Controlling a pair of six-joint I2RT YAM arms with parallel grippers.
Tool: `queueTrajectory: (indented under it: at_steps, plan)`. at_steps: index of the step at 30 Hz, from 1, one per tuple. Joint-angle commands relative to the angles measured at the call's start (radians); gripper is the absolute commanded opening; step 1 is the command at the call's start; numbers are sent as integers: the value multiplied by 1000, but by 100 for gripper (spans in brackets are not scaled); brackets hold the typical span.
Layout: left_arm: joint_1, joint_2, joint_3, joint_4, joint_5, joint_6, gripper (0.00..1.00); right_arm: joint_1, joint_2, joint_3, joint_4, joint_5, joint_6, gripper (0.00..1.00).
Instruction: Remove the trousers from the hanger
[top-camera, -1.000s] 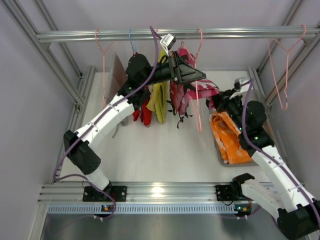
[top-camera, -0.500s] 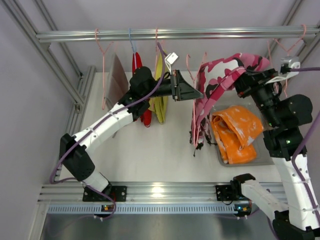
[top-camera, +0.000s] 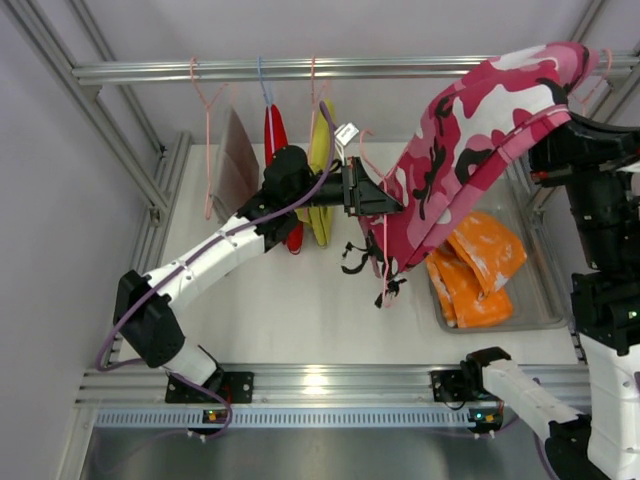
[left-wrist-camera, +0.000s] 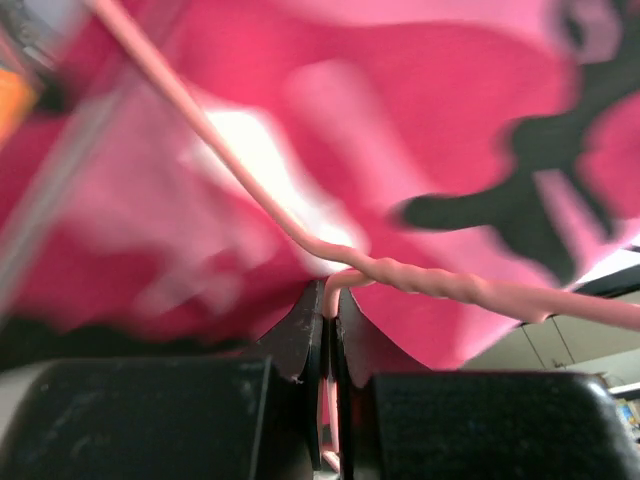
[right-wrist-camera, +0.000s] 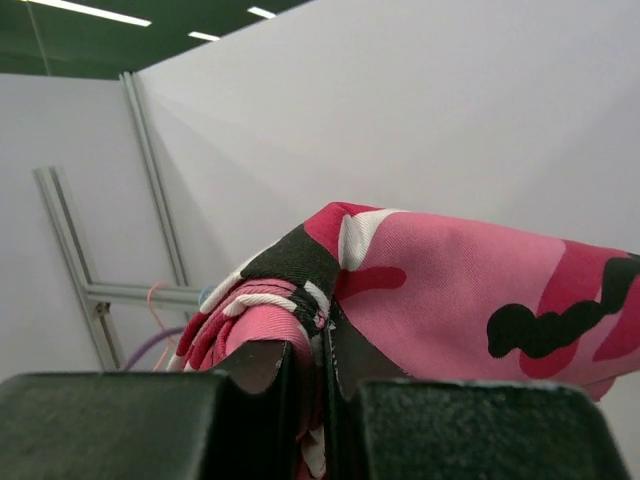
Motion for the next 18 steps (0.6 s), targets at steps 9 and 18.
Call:
queueTrajectory:
  at_steps: [9,18]
  plan:
    - [1,-16,-34,6,-35,17,0,-9,21,294,132,177,-218,0]
    - [1,-7,-19,3,-35,20,0,-7,-53,331,11,393,-518,0]
